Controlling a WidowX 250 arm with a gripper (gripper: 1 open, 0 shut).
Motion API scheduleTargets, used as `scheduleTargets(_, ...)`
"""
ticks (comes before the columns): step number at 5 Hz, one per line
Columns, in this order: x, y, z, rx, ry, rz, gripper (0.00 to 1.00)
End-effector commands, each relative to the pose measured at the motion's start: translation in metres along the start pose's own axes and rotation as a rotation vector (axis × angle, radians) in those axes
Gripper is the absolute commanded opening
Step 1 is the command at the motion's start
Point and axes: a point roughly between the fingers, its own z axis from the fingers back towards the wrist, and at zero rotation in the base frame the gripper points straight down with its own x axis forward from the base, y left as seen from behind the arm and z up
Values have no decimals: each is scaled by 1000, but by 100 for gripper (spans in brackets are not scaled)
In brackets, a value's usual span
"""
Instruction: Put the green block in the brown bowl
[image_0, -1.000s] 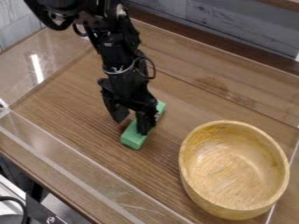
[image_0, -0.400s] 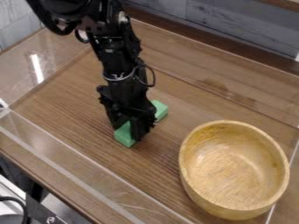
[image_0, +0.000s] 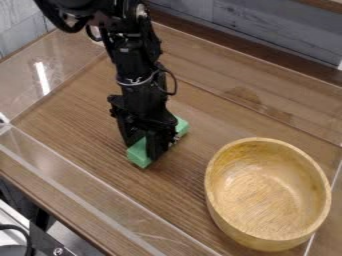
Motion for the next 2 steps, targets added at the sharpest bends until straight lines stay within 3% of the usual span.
scheduleTargets(1, 8, 0, 23, 17, -44, 5, 0)
scheduleTargets(2, 4, -5, 30, 12, -18, 16, 0)
